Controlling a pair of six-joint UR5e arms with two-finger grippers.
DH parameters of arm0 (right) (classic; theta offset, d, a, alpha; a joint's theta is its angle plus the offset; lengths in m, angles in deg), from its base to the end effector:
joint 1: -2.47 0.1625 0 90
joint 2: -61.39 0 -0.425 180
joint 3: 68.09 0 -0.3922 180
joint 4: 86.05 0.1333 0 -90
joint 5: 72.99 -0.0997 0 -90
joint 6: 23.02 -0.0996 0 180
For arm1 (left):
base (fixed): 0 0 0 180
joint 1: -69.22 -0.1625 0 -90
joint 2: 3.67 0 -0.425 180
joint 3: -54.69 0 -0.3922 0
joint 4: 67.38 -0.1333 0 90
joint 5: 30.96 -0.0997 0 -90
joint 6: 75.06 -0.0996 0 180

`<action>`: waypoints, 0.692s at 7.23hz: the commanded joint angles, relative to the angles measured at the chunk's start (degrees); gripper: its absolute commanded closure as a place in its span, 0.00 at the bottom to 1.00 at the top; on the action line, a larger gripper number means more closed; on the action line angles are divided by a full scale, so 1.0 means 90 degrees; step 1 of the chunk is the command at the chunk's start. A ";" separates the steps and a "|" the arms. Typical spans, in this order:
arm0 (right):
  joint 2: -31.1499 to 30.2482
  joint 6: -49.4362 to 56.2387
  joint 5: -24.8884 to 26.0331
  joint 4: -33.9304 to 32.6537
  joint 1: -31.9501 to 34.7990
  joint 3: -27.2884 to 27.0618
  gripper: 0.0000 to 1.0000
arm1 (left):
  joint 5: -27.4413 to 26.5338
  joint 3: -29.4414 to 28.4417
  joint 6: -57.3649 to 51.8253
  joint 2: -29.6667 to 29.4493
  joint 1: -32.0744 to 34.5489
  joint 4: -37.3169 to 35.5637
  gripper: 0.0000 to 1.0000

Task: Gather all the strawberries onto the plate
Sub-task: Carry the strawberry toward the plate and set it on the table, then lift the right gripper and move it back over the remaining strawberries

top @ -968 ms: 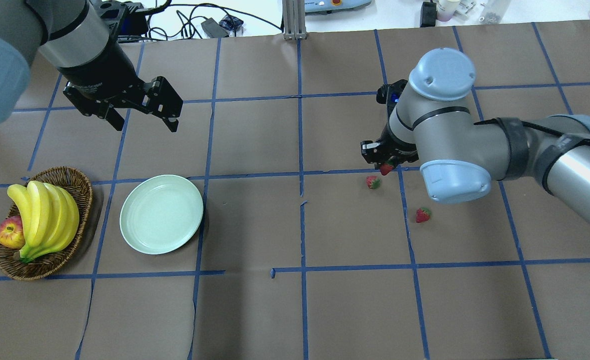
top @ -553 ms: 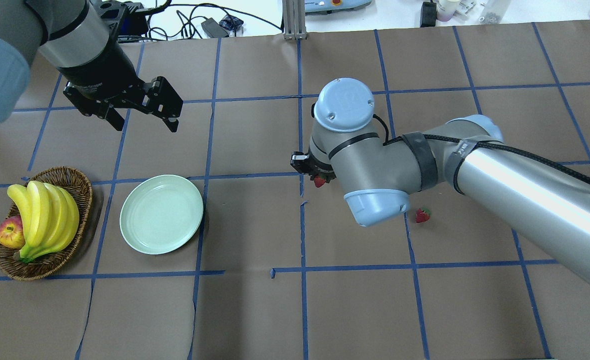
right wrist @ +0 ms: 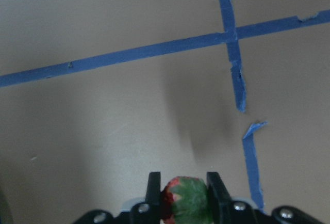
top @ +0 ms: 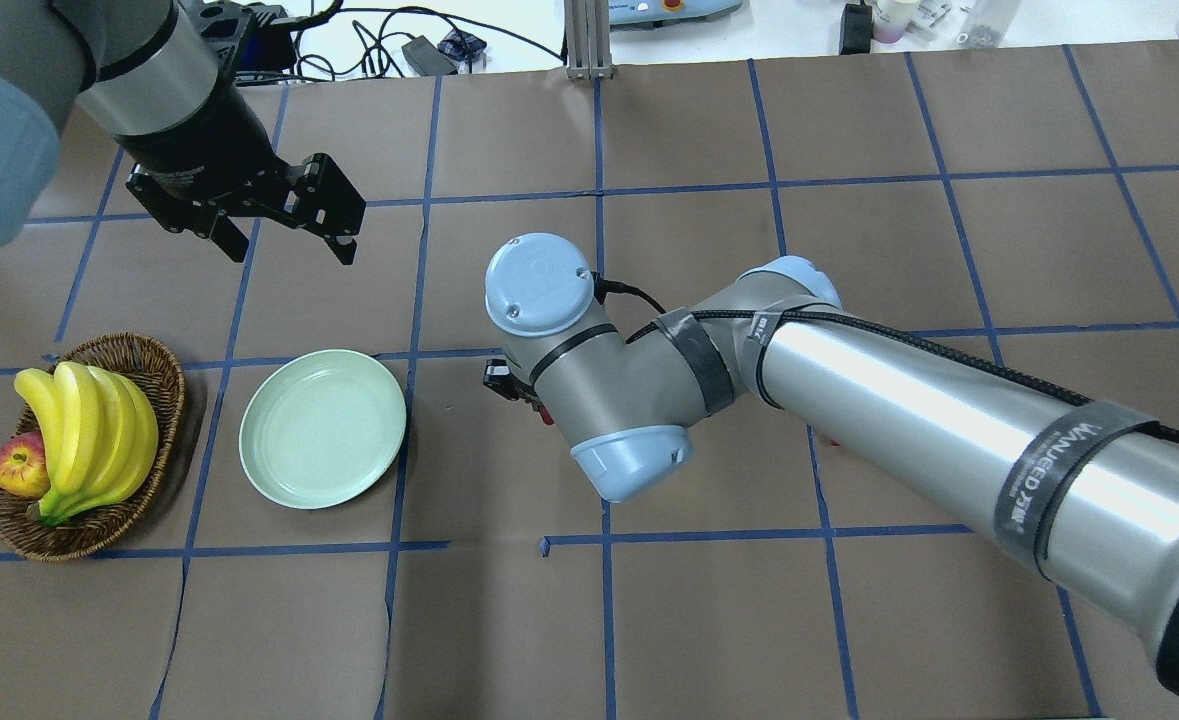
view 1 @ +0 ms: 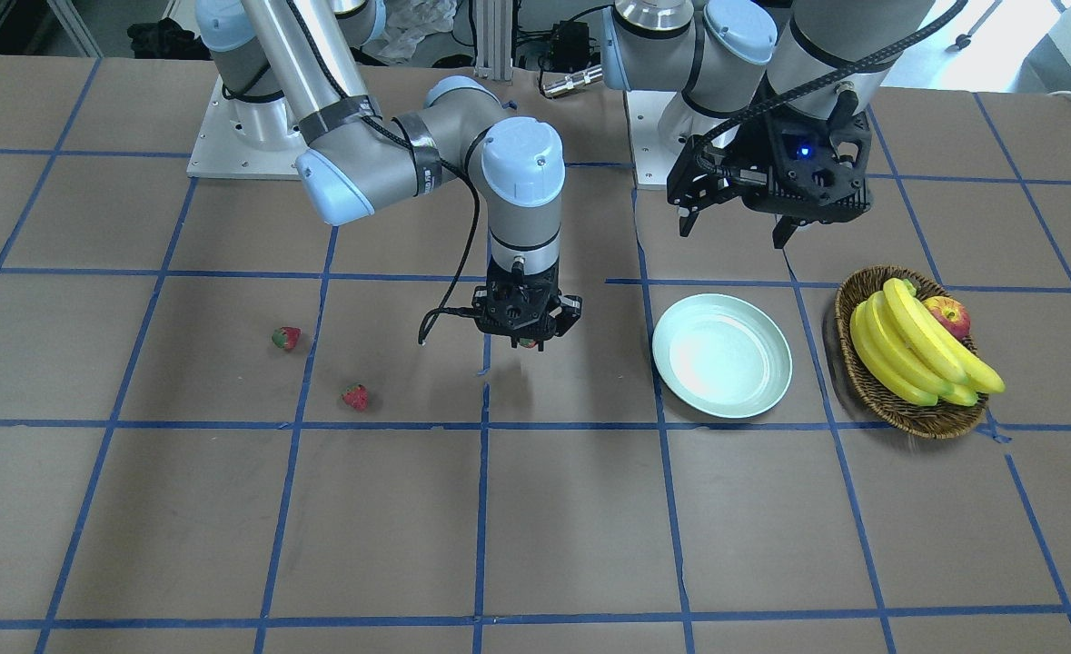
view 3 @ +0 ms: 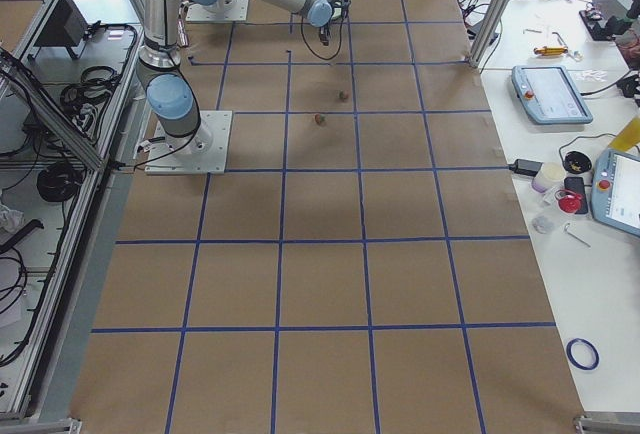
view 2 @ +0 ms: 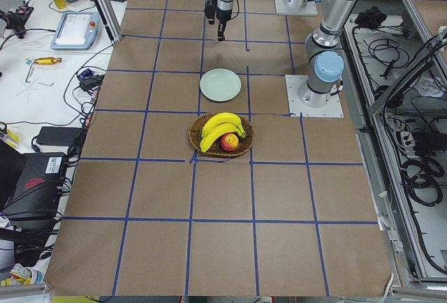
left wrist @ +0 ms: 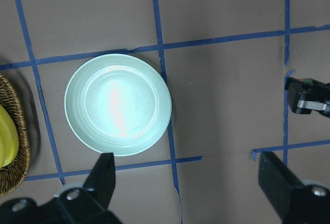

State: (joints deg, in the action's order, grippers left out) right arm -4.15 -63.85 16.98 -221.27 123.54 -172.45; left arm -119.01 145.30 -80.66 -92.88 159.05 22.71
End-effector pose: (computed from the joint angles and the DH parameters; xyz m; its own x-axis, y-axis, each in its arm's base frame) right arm 0.4196 -0.4380 0.2156 -0.9834 0.1660 -0.0733 0.1719 0.9815 -0.0840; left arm -0.1352 -0.4866 0.4893 -0.9949 0.0947 0.0337 0.0946 0.9955 -0.0049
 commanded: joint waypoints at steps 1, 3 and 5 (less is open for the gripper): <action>0.0319 -0.0024 0.0024 -0.0142 0.0044 0.0033 0.97 | -0.0002 0.0000 -0.0013 0.0000 0.0000 0.0000 0.00; 0.0194 0.0199 0.0043 -0.0035 0.0044 0.0043 0.00 | -0.0002 0.0000 -0.0013 0.0000 0.0000 0.0000 0.00; -0.0497 0.0919 0.0547 0.1305 -0.0266 0.0169 0.00 | -0.0002 0.0000 -0.0013 0.0000 0.0000 0.0000 0.00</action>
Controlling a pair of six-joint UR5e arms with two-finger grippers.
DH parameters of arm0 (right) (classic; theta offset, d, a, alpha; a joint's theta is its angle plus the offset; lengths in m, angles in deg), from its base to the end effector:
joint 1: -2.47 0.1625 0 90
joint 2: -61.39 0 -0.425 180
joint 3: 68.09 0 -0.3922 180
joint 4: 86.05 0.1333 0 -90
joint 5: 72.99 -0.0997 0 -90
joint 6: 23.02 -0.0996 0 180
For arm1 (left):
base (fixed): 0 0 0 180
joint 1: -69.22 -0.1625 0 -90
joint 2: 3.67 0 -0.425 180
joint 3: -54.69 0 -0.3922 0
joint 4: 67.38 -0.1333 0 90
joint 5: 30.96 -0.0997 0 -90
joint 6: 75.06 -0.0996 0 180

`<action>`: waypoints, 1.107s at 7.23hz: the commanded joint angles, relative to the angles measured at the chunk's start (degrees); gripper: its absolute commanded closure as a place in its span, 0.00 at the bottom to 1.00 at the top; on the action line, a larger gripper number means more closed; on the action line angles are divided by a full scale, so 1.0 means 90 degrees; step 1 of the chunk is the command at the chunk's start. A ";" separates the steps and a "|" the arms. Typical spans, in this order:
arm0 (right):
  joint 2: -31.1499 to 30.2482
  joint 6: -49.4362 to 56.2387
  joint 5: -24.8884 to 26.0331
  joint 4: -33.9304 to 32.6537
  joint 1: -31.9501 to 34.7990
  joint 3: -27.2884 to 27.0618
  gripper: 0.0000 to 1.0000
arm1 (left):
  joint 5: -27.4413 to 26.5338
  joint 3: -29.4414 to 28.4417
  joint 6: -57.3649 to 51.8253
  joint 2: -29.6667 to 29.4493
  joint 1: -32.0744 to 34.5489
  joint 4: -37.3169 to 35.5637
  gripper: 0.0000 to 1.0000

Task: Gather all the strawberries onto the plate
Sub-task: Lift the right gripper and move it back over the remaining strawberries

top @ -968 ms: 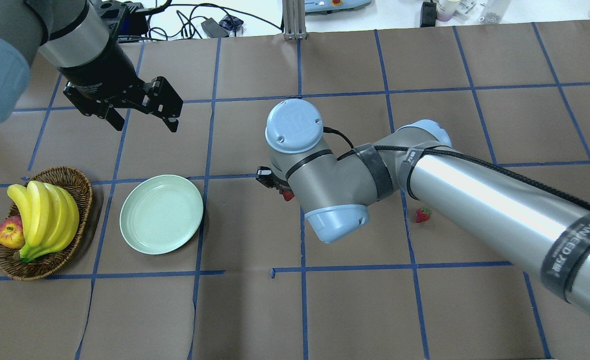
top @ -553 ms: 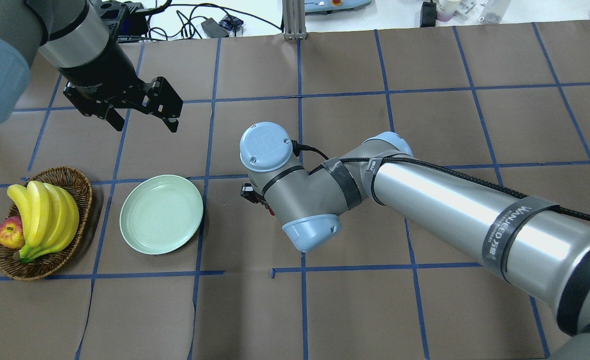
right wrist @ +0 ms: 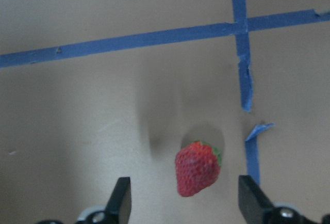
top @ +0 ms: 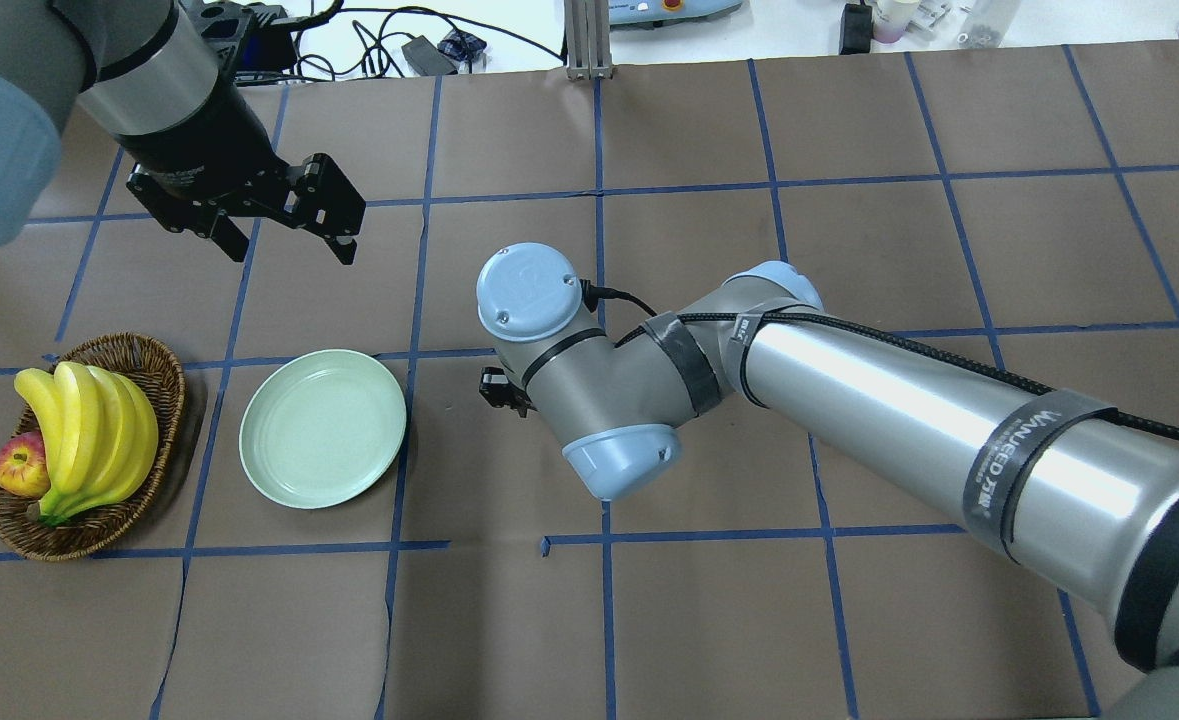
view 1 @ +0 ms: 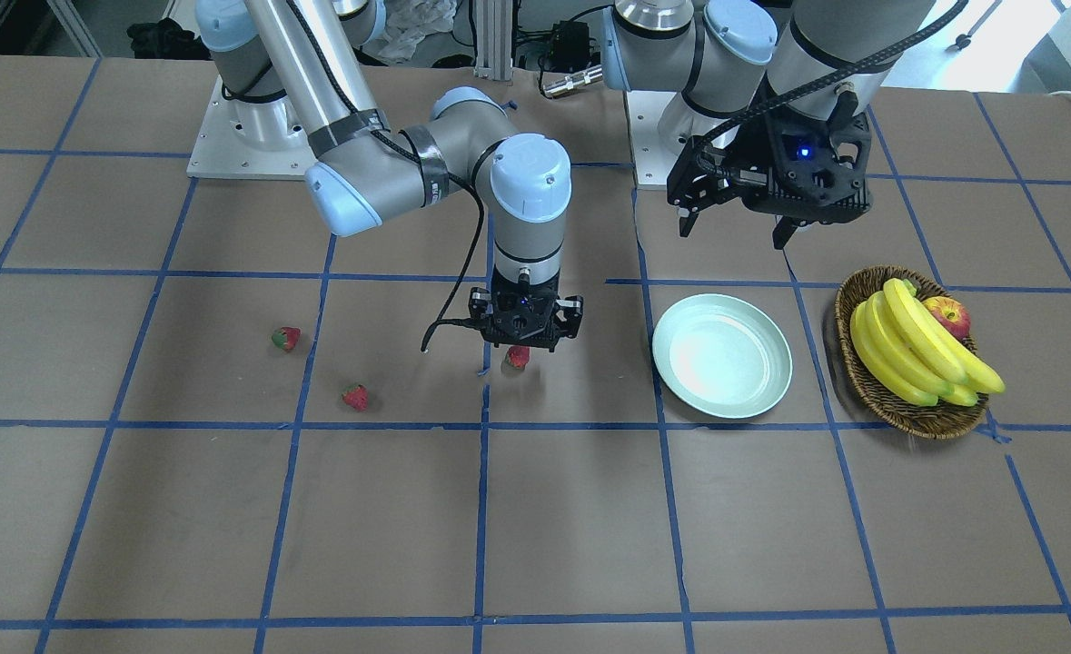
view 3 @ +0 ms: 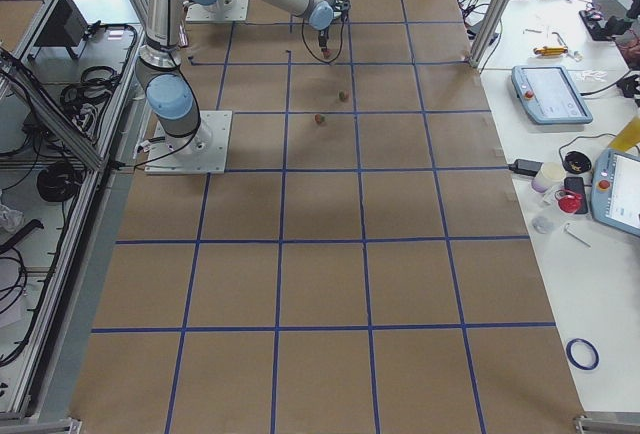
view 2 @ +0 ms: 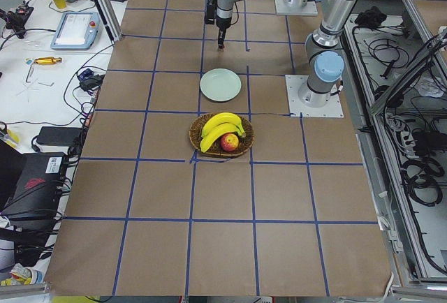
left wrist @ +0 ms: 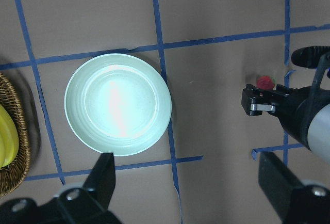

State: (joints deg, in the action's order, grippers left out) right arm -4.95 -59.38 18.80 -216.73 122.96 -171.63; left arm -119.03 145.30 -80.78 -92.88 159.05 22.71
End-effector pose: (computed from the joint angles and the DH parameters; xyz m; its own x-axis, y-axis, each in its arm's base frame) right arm 0.4108 -0.4411 0.2213 -0.9946 0.1028 -0.0109 0.1033 0.9924 -0.0674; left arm -0.1352 -0.4866 0.4893 -0.9947 0.0968 0.0334 0.0967 0.9953 -0.0049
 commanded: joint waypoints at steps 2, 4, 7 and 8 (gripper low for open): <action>-0.0703 0.0969 0.0387 0.1336 -0.1418 0.0225 0.00 | 0.0000 0.0000 0.0000 0.0000 0.0000 0.0000 0.00; -0.0900 0.1402 0.0300 0.1336 -0.2435 0.0089 0.00 | 0.0000 0.0000 0.0000 0.0000 0.0000 0.0000 0.00; -0.1065 0.3137 0.0201 0.1122 -0.3191 -0.0903 0.00 | 0.0000 0.0010 0.0000 0.0000 0.0000 0.0000 0.00; -0.1289 0.3751 0.0211 0.1093 -0.3250 -0.1497 0.00 | 0.0000 0.0010 0.0000 -0.0010 0.0010 0.0000 0.00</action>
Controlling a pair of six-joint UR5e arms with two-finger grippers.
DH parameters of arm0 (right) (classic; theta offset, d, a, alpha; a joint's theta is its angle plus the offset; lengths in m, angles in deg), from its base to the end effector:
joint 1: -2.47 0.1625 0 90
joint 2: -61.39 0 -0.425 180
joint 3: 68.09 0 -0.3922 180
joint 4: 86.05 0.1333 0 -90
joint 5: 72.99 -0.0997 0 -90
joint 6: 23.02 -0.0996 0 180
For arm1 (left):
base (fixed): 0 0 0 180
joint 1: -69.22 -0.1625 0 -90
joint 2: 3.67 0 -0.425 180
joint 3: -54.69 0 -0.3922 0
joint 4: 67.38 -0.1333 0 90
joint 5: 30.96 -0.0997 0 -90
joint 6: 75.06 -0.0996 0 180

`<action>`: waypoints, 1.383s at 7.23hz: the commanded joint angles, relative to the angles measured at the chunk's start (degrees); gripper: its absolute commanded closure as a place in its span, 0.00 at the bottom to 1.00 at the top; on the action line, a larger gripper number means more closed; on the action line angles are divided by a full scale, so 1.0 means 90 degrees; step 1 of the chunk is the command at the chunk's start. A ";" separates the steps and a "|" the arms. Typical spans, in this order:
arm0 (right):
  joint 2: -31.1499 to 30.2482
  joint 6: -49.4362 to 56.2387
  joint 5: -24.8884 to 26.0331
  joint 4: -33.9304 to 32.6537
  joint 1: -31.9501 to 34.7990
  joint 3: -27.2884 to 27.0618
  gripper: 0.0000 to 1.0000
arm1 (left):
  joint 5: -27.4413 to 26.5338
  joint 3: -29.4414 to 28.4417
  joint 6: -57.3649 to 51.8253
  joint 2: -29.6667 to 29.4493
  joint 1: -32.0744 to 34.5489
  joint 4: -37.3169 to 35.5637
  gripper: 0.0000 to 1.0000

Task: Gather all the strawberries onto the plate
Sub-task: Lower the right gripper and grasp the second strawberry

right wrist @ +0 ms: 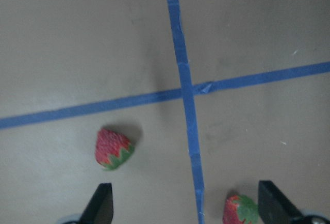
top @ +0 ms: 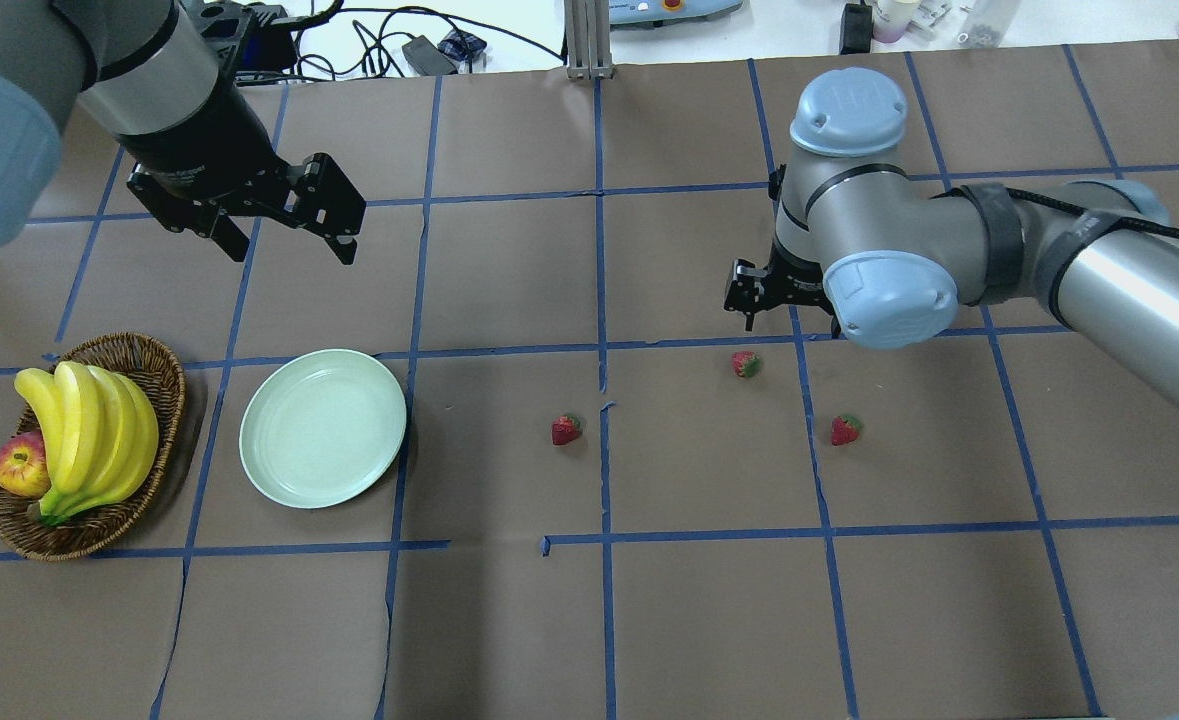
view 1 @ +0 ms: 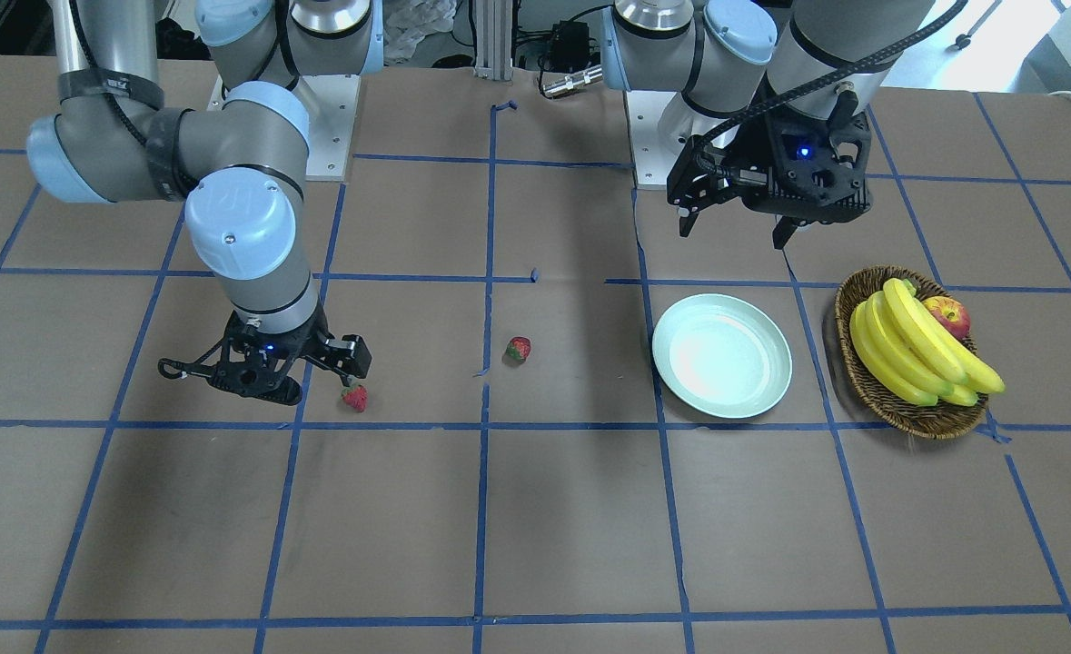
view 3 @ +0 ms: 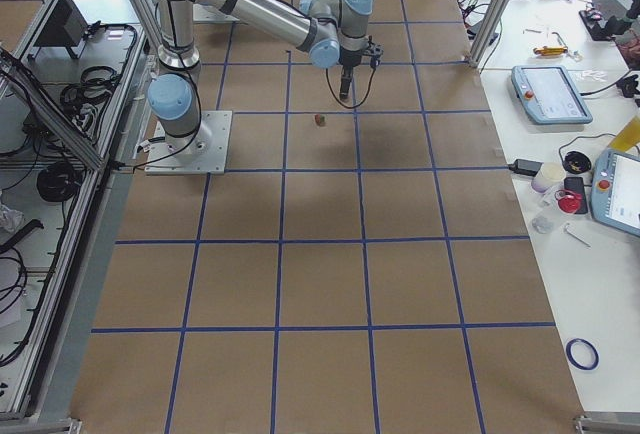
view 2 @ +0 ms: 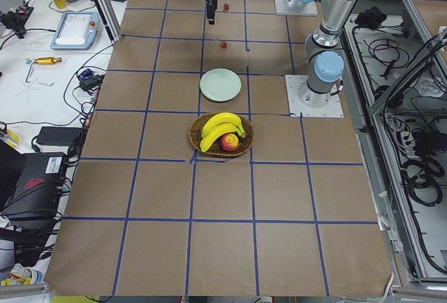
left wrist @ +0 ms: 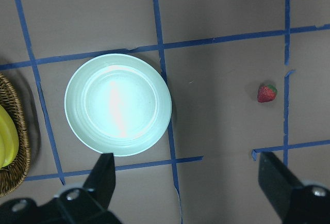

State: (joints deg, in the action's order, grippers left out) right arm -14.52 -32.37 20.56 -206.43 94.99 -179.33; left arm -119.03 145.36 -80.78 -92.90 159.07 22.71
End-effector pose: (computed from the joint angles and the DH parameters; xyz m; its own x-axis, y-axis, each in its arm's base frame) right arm 0.1496 -0.5081 0.2403 -0.9908 0.1131 0.0749 0.1187 0.9901 0.0751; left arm -0.1354 -0.4866 0.4886 -0.9947 0.0971 0.0335 0.0970 0.9953 -0.0035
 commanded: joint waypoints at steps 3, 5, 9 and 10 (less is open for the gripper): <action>-0.0364 0.1193 -0.0014 -0.1281 -0.0659 -0.1915 0.04 | 0.0000 0.0003 0.0000 -0.0008 0.0008 0.0000 0.00; -0.0374 0.1185 -0.0023 -0.1351 -0.0660 -0.1908 0.18 | 0.0000 0.0013 0.0000 -0.0008 0.0017 0.0000 0.00; -0.0258 0.1214 -0.0072 -0.1605 -0.0690 -0.1820 0.37 | 0.0000 0.0013 0.0000 -0.0008 0.0017 0.0000 0.00; -0.0257 0.1214 -0.0072 -0.1606 -0.0690 -0.1849 0.69 | 0.0000 0.0013 0.0019 -0.0008 0.0017 0.0000 0.00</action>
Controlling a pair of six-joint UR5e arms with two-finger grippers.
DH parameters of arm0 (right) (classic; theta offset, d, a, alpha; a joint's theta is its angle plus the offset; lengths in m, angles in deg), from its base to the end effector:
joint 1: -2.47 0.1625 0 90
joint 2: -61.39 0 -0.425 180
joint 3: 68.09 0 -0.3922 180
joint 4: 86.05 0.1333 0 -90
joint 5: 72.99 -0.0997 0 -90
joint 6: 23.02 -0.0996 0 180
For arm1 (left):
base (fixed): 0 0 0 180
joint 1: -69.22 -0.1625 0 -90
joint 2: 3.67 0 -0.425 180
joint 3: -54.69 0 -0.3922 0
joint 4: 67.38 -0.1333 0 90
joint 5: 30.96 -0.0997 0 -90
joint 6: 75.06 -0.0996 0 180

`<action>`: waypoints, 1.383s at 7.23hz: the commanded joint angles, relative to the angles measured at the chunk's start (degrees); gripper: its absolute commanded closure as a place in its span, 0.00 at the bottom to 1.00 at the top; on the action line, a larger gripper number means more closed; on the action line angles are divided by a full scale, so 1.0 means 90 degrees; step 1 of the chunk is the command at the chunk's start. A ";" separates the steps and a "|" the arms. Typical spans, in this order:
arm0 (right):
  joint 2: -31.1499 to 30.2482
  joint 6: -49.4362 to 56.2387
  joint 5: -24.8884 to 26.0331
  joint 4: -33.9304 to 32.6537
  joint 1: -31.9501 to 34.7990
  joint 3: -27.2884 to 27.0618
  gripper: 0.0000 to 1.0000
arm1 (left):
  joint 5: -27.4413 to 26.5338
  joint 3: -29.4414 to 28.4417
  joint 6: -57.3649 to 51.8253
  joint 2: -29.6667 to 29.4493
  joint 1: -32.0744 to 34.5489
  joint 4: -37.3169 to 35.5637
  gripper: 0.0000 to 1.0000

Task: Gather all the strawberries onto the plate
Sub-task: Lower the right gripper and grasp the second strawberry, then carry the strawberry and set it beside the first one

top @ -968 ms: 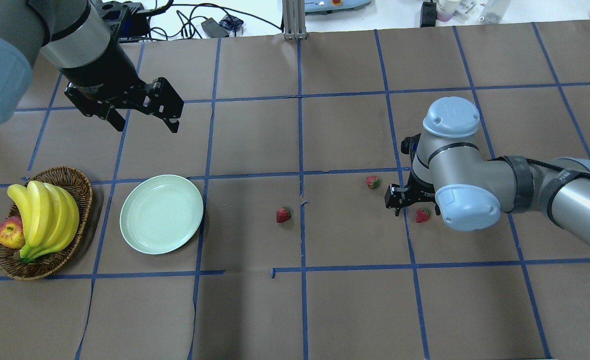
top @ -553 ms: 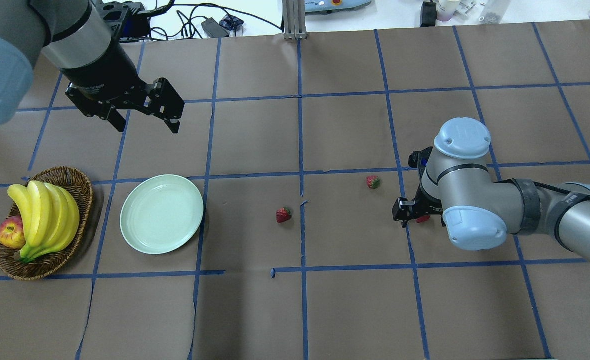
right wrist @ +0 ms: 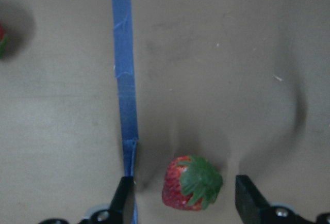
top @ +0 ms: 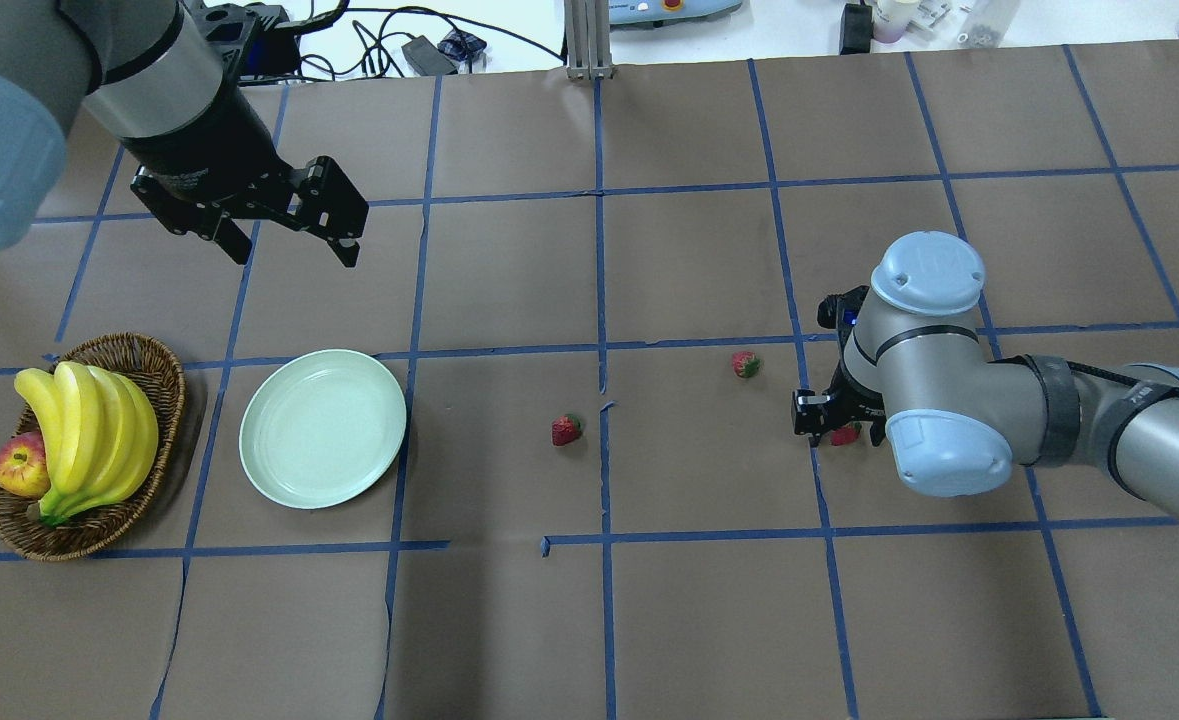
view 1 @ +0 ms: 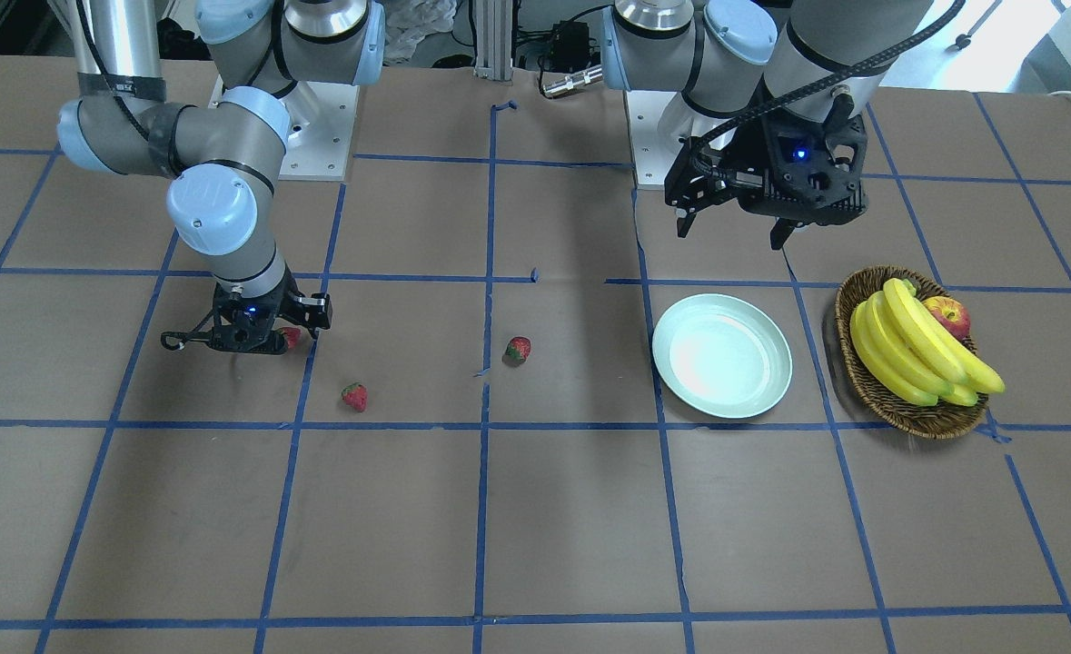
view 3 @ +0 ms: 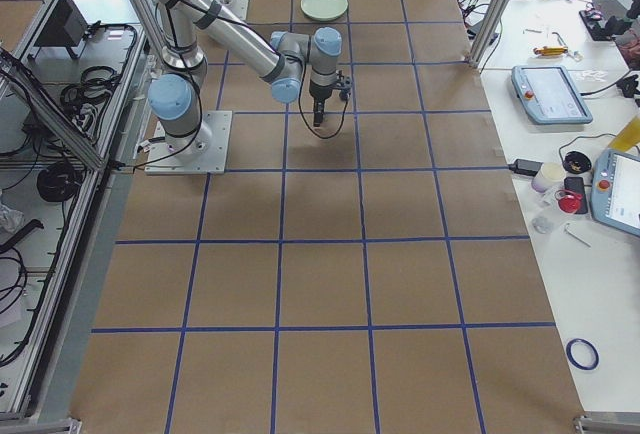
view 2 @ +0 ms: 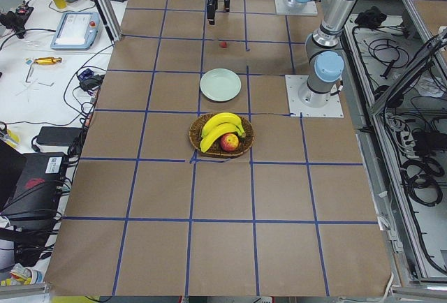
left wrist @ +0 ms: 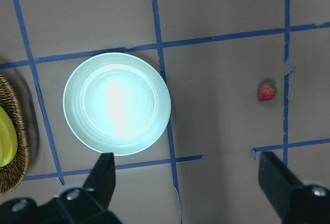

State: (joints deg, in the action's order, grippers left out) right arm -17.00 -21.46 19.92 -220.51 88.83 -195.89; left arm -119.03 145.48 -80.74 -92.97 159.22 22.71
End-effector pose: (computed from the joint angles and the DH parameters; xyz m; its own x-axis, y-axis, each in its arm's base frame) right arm 0.1006 -0.4387 0.1733 -0.9983 0.0319 0.0482 0.0361 0.9955 0.0876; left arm -0.1367 -0.4864 0.4870 -0.9945 0.0989 0.0338 0.0989 0.9951 -0.0002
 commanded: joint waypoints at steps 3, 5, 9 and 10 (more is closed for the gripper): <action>-0.0001 -0.0134 -0.0011 -0.0176 0.0043 0.0108 1.00 | 0.0010 0.0000 -0.0005 0.0000 0.0000 0.0000 0.00; 0.0028 -0.1114 -0.0079 -0.0033 0.0731 0.0807 1.00 | 0.0010 0.0000 -0.0005 0.0000 0.0000 0.0000 0.00; 0.1108 -0.4376 -0.0312 0.0183 0.3124 0.2584 1.00 | 0.0010 -0.0010 0.0015 -0.0010 0.0000 0.0000 0.00; 0.1518 -0.4894 -0.0362 0.0174 0.3632 0.3111 1.00 | 0.0000 -0.0010 0.0015 -0.0010 0.0000 0.0000 0.00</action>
State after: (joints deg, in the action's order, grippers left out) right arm -7.69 -58.97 17.48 -218.94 115.77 -173.66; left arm -118.97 145.43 -80.62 -93.03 159.22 22.71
